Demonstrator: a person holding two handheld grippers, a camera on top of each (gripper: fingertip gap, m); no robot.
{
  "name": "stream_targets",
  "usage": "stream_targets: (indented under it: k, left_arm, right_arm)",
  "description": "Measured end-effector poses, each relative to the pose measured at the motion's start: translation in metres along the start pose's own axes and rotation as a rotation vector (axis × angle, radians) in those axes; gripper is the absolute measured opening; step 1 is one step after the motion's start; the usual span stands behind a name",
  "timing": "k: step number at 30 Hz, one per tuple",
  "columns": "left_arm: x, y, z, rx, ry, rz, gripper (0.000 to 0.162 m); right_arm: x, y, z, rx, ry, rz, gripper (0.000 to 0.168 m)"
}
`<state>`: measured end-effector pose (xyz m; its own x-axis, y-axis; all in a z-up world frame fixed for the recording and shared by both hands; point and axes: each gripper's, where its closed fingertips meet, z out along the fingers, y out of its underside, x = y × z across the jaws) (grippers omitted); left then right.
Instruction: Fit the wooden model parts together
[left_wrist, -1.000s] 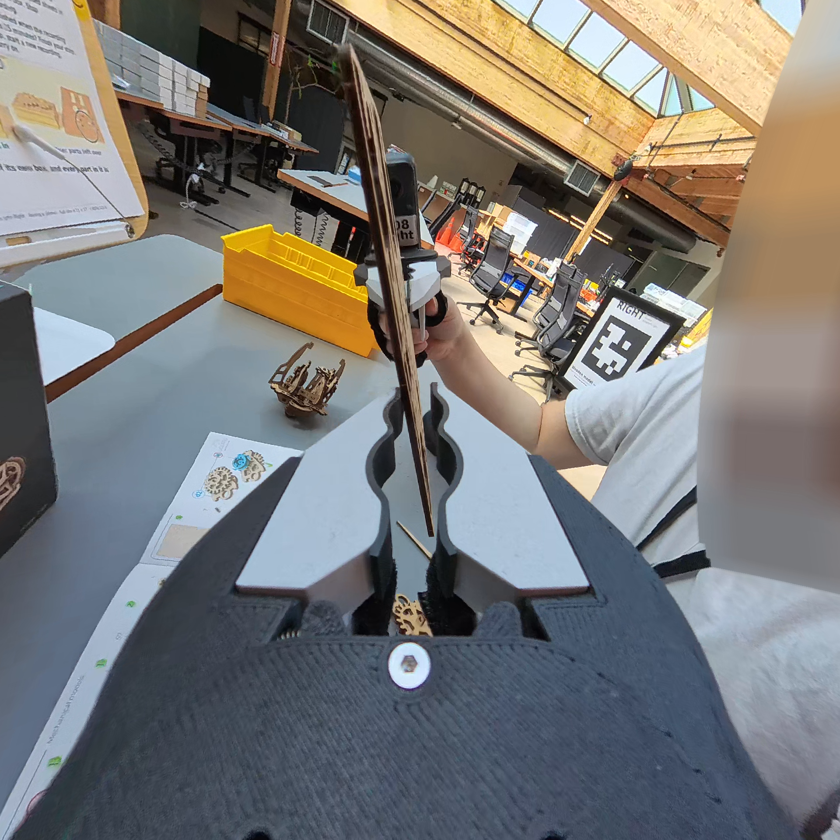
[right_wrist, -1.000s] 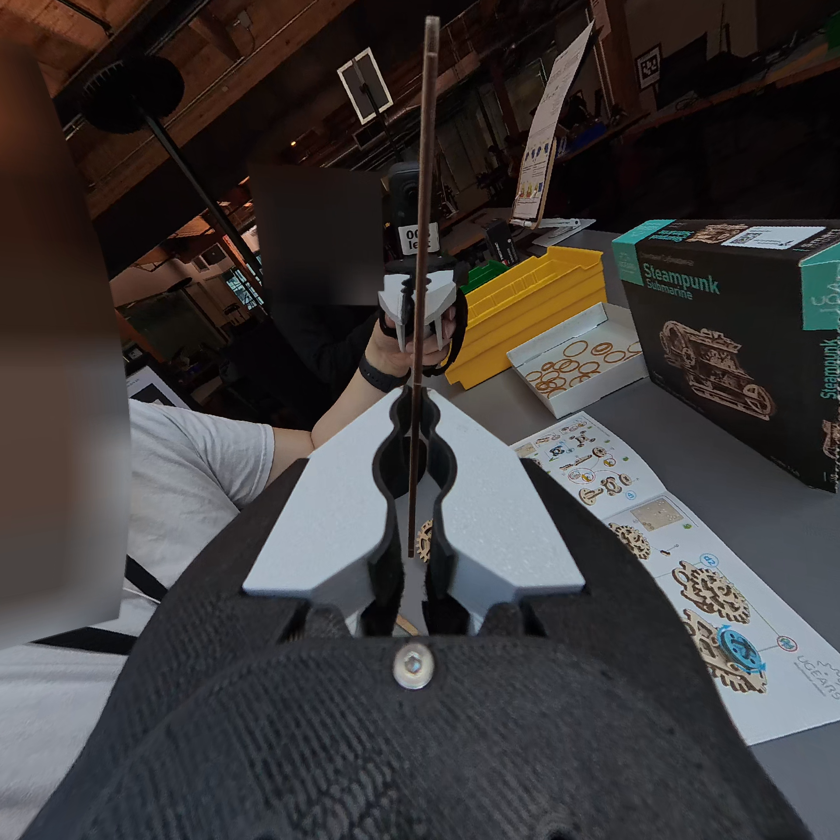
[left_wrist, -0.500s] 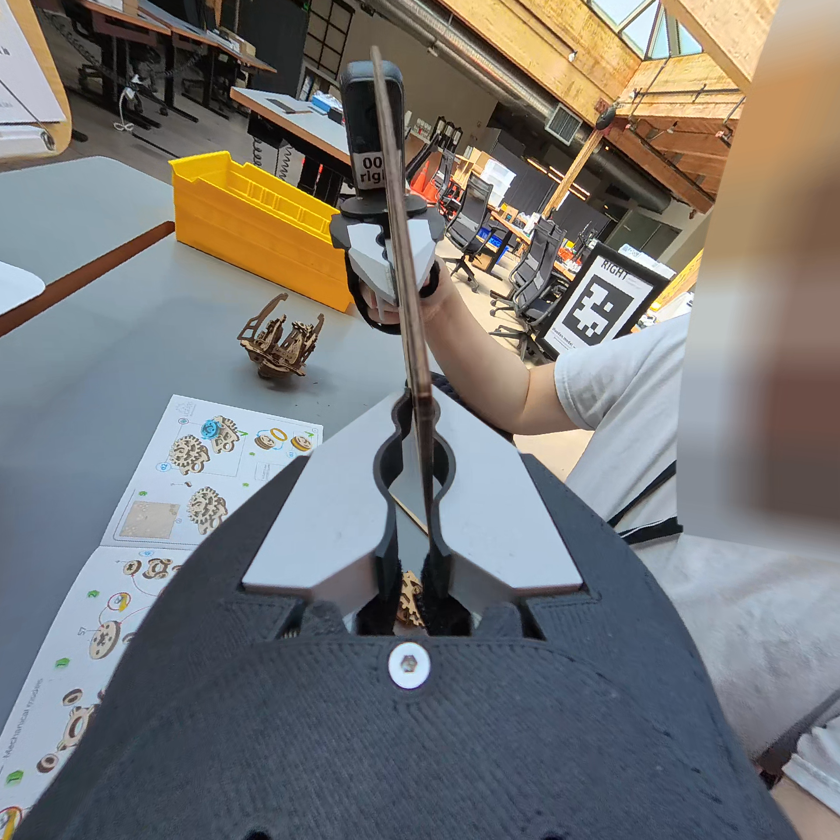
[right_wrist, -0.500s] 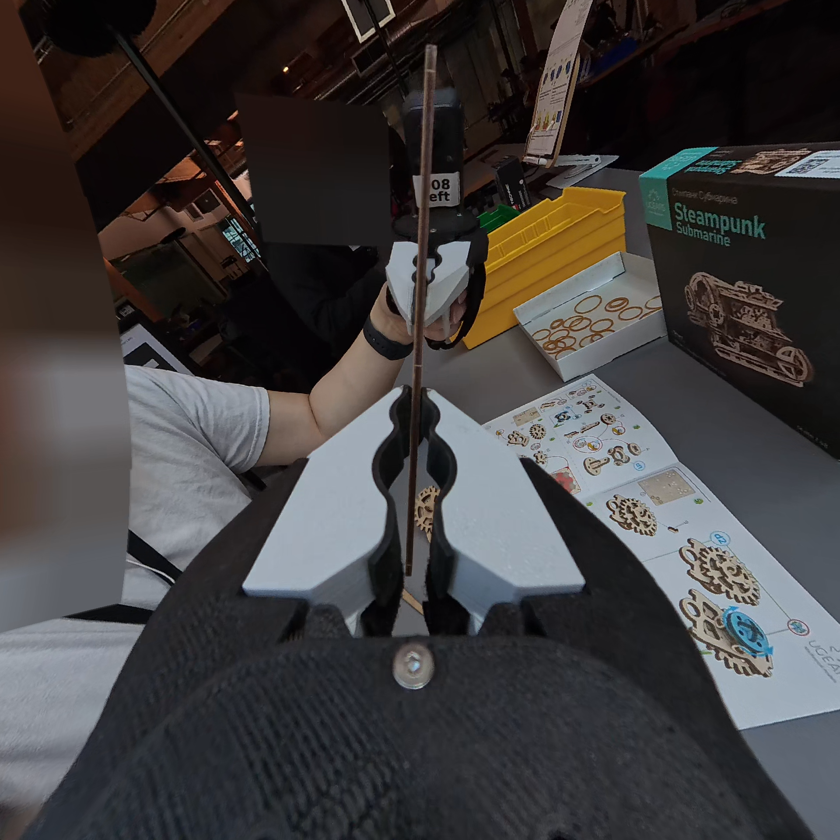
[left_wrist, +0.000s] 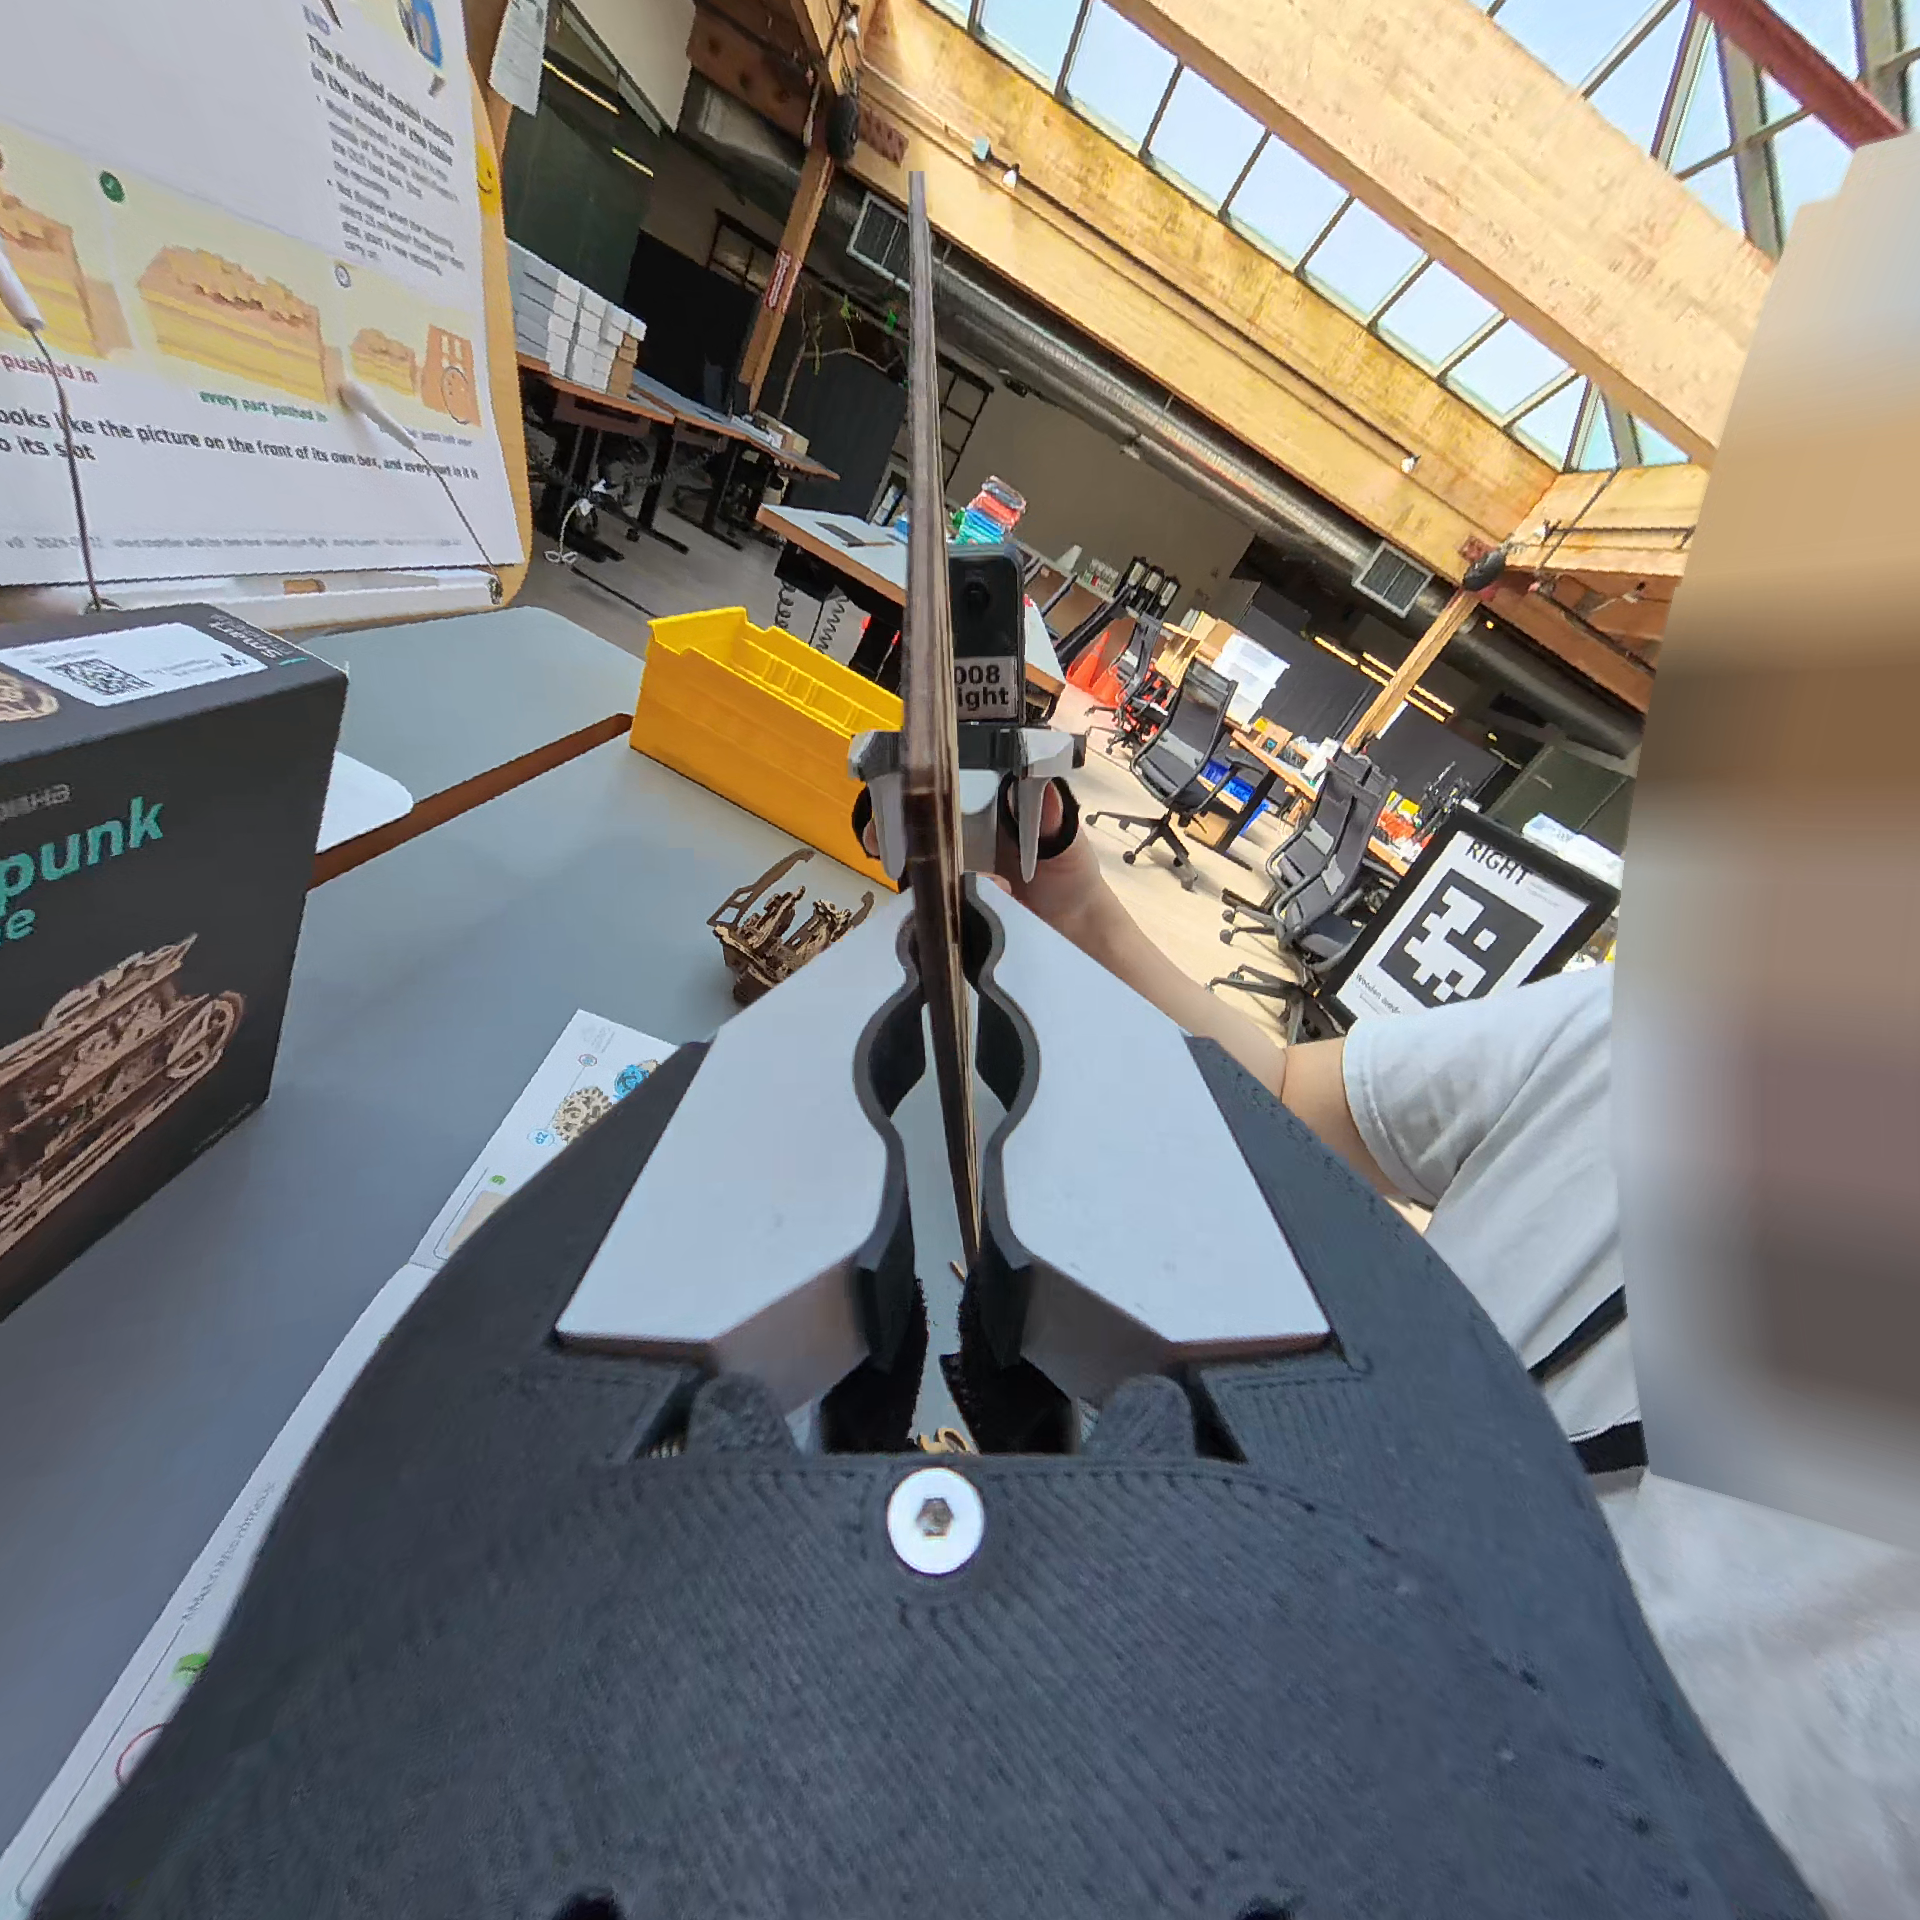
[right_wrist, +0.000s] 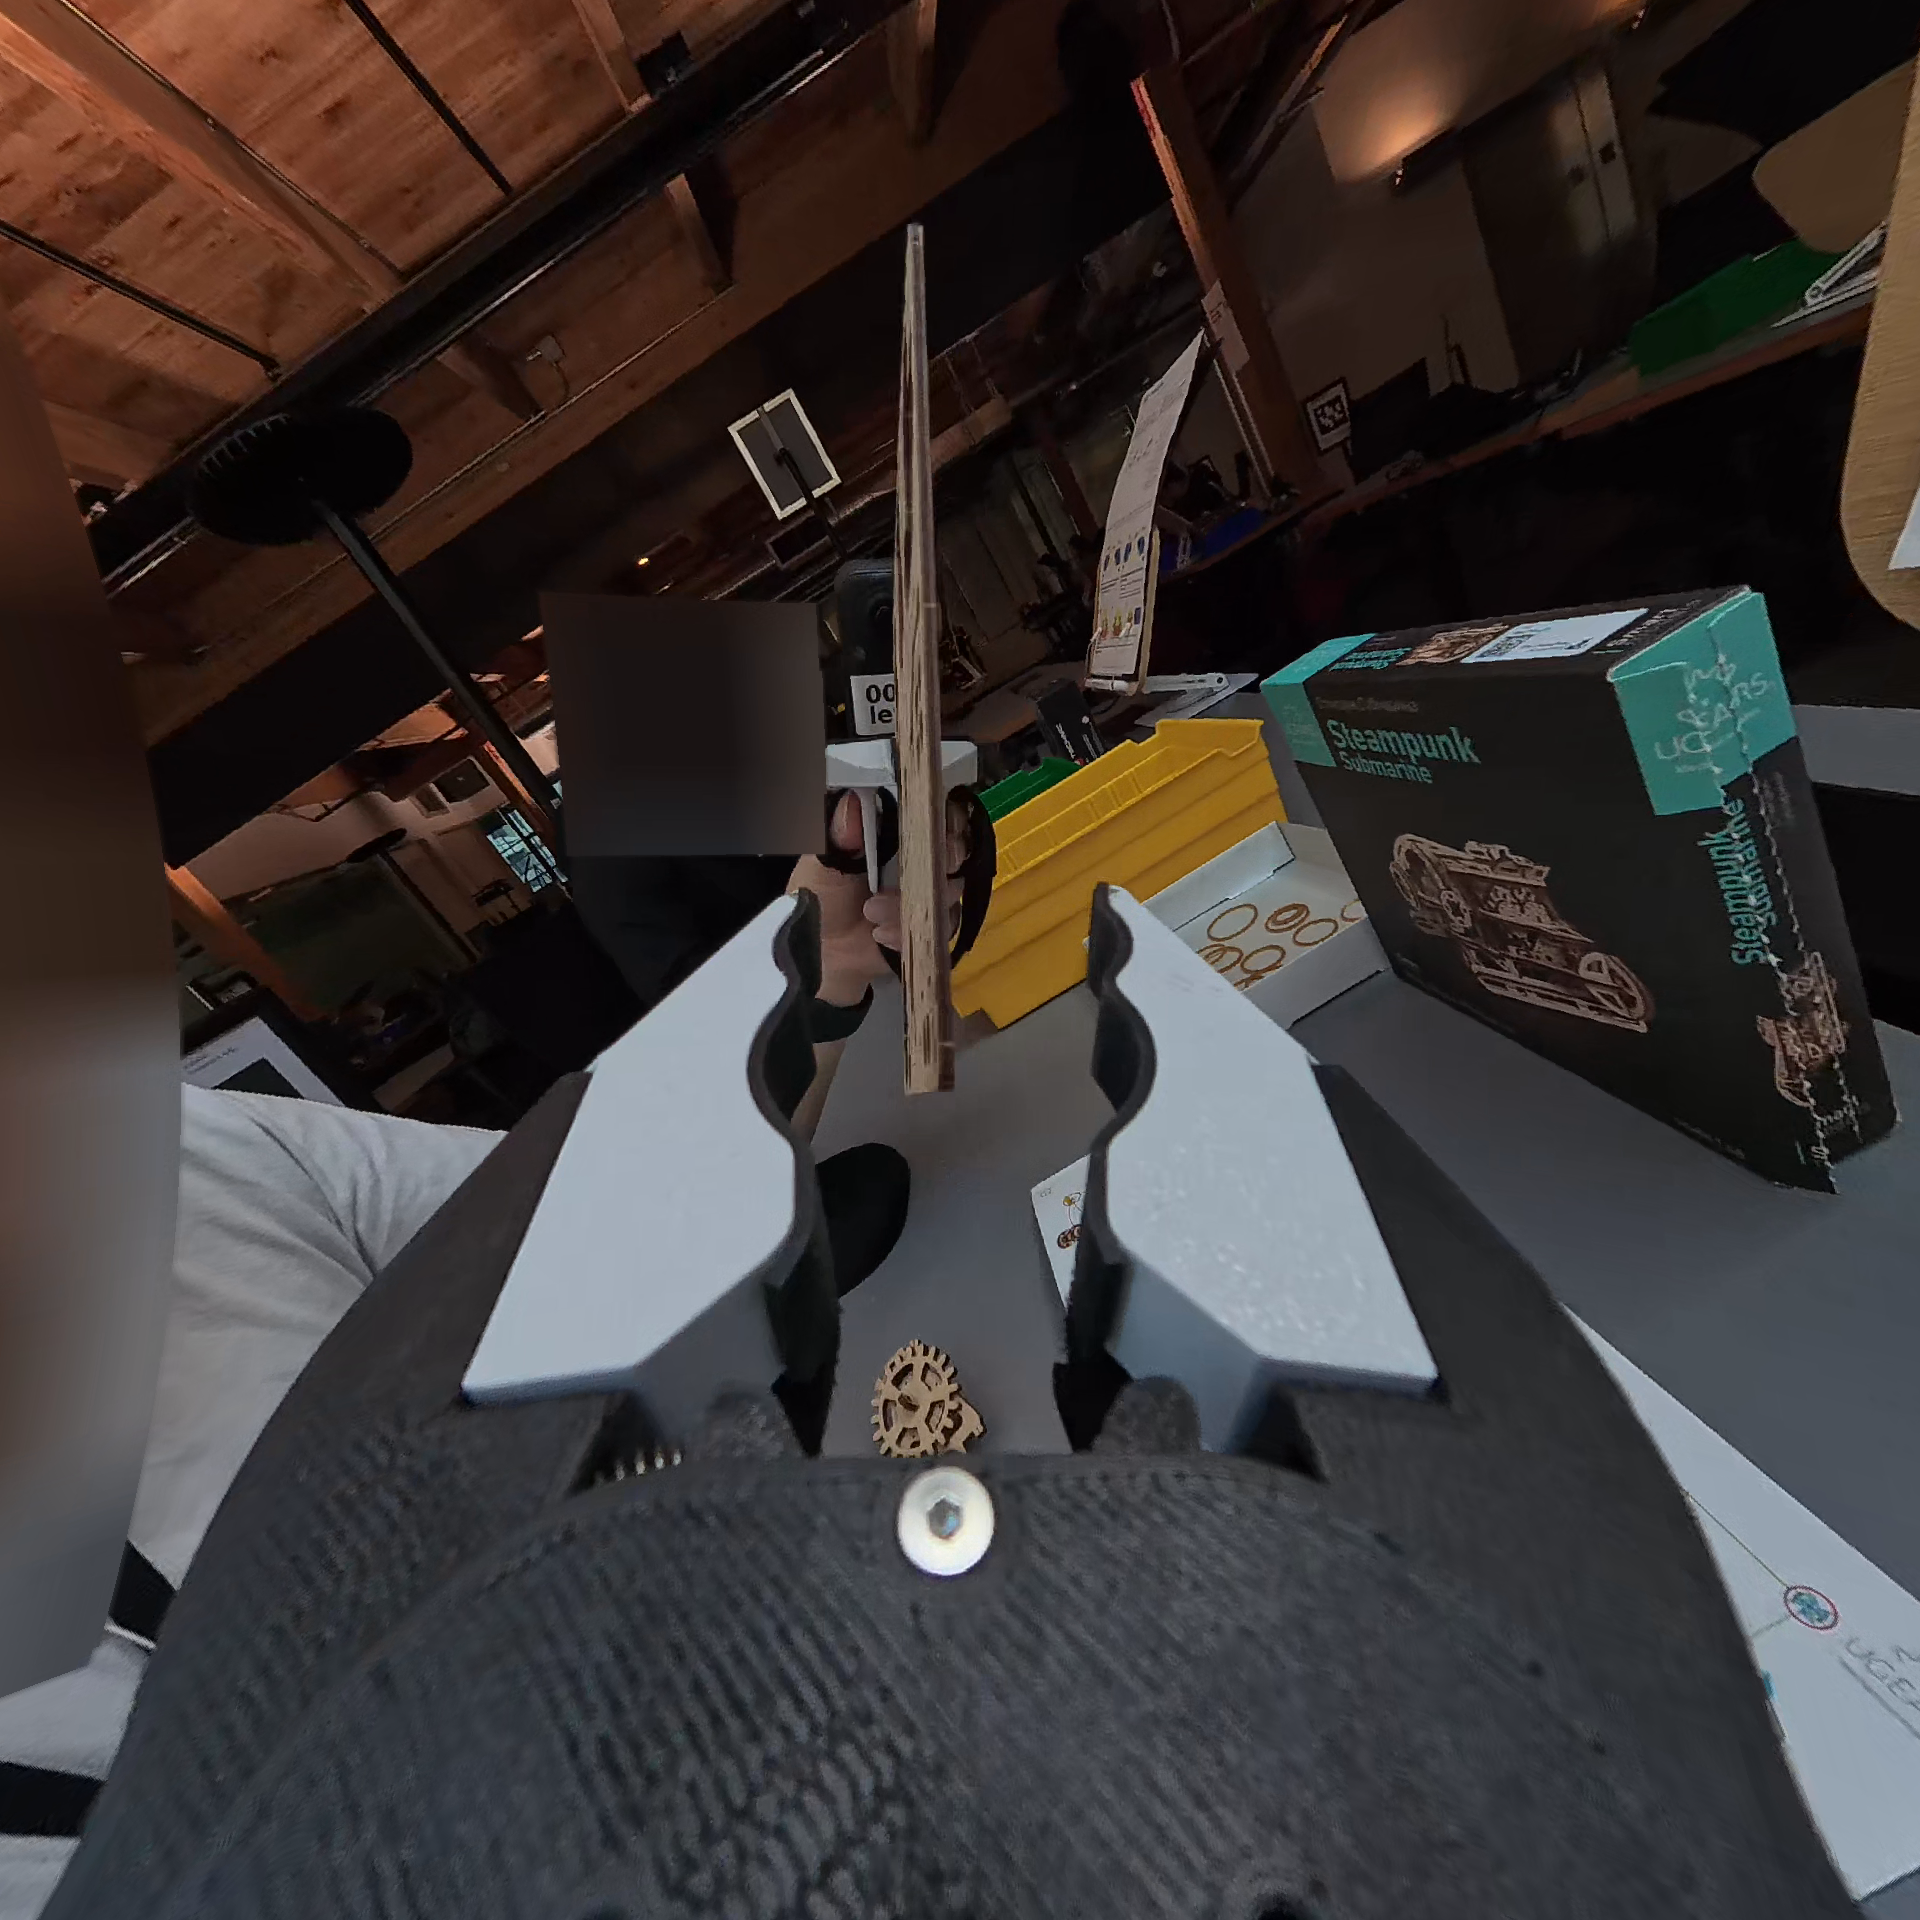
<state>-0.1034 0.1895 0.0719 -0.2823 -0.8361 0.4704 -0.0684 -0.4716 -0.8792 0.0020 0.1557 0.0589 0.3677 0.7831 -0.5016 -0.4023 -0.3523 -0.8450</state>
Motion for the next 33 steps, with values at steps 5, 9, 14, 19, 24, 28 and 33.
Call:
stream_targets:
  k: [5,9,14,19,24,28,33]
  left_arm:
    - [-0.004,-0.012,-0.005,0.09,-0.015,-0.019,0.0]
    - [-0.003,-0.009,0.002,0.082,-0.019,-0.019,0.0]
    - [-0.003,-0.004,0.011,0.068,-0.024,-0.015,0.0]
    - [-0.004,0.003,0.01,0.015,-0.013,-0.019,0.004]
    - [-0.006,0.005,0.007,-0.01,-0.021,-0.018,0.0]
    - [-0.014,-0.007,-0.013,0.047,-0.05,-0.057,0.0]
    - [-0.019,-0.022,-0.044,0.107,-0.092,-0.069,0.0]
  right_arm:
    - [0.002,0.025,0.026,-0.023,-0.042,0.051,0.054]
    - [-0.01,0.036,0.045,0.02,-0.135,0.13,0.045]
    - [-0.007,0.04,0.043,0.037,-0.129,0.127,0.0]
    - [-0.007,0.032,0.035,0.04,-0.124,0.108,0.0]
    - [-0.008,0.039,0.034,-0.066,-0.102,0.017,0.005]
    - [-0.003,0.067,0.004,-0.426,-0.005,-0.27,0.03]
    - [-0.078,0.166,-0.009,-0.979,-0.3,-0.664,0.029]
